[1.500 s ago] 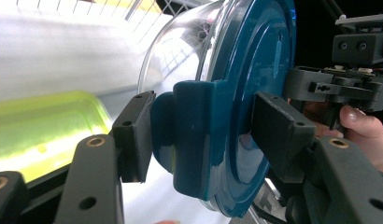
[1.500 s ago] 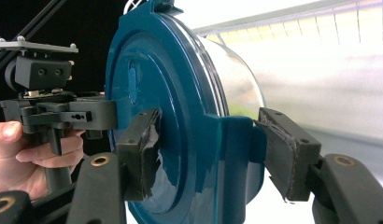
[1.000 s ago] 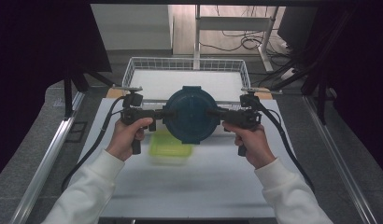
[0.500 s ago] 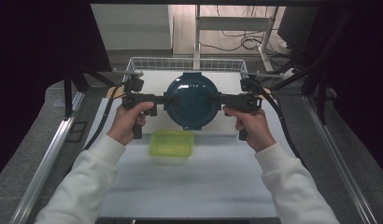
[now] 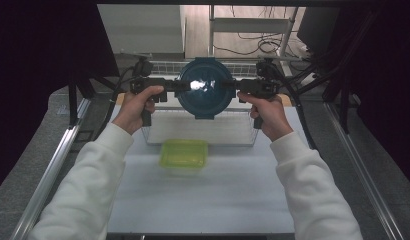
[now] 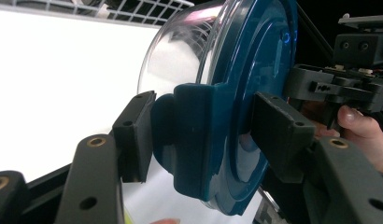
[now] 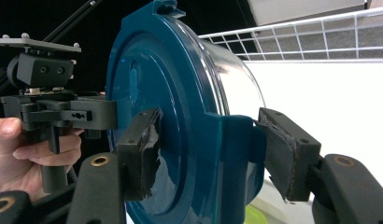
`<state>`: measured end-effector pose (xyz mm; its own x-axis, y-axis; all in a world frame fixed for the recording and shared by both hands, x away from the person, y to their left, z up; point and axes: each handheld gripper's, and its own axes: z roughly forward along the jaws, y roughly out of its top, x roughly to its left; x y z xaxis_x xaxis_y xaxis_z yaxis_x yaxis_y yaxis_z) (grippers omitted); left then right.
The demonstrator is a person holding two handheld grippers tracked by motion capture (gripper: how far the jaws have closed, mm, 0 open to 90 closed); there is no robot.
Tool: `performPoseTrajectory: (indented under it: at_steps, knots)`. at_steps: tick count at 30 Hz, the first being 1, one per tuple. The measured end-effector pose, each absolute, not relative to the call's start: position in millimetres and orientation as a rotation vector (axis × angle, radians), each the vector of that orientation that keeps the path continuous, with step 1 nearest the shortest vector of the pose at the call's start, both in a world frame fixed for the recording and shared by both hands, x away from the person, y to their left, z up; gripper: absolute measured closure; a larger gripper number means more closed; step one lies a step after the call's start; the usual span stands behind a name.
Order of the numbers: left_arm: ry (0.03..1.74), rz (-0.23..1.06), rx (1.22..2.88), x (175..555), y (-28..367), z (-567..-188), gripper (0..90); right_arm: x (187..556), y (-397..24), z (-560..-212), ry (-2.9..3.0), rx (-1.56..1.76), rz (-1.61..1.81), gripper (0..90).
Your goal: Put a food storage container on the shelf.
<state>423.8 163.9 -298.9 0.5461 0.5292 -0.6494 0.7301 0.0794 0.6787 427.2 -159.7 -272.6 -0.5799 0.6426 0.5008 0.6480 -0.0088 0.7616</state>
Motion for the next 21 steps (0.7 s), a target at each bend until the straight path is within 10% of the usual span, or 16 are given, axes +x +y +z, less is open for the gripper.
performPoseTrajectory:
  at_steps: [21]
  knots:
    - [1.158, -0.208, 1.555, 467, 172, -300, 40.8, 478, -150, -272, -2.157, -1.469, -1.651, 40.2]
